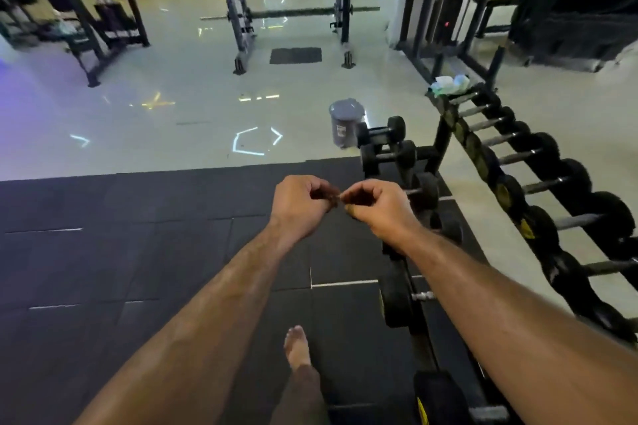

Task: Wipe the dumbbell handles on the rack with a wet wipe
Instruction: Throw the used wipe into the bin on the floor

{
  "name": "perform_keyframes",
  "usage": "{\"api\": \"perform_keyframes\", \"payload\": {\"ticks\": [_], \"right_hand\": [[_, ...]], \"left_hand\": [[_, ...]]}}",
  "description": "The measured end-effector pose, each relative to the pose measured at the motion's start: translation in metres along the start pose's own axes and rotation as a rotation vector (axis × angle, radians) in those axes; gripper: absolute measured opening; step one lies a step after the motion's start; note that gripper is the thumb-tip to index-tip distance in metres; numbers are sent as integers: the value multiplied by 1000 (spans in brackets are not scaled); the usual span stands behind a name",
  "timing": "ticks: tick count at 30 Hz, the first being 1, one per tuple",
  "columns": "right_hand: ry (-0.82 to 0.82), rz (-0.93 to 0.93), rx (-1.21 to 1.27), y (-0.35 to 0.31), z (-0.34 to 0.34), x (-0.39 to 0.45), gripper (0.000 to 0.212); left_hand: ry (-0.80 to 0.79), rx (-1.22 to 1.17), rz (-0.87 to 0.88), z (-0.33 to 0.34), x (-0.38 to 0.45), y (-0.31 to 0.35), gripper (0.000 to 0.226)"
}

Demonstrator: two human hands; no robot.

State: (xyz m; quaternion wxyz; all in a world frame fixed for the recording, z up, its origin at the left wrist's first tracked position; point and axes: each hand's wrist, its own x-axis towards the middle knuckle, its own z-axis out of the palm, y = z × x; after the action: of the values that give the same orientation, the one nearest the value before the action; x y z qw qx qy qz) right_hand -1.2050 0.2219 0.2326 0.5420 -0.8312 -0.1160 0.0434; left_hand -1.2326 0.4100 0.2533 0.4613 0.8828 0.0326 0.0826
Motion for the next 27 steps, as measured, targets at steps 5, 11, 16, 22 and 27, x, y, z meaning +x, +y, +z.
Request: {"api": "perform_keyframes", "payload": {"ticks": [5, 11, 16, 22, 27], "right_hand": [[-90, 34, -215, 38, 22, 152, 35], [-184, 29, -588, 58, 23, 331, 60], [-205, 83, -723, 98, 25, 465, 69], [-234, 232, -779, 170, 10, 645, 89], [-339, 253, -898, 203, -7, 798, 97]], "left_hand": [[69, -16, -73, -6, 160, -65, 16], [-44, 46, -146, -5, 345, -103, 4], [-187, 174, -183, 18, 485, -133, 7], [-264, 263, -200, 69, 683, -193, 12], [-275, 295, -233, 93, 833, -223, 10]]}}
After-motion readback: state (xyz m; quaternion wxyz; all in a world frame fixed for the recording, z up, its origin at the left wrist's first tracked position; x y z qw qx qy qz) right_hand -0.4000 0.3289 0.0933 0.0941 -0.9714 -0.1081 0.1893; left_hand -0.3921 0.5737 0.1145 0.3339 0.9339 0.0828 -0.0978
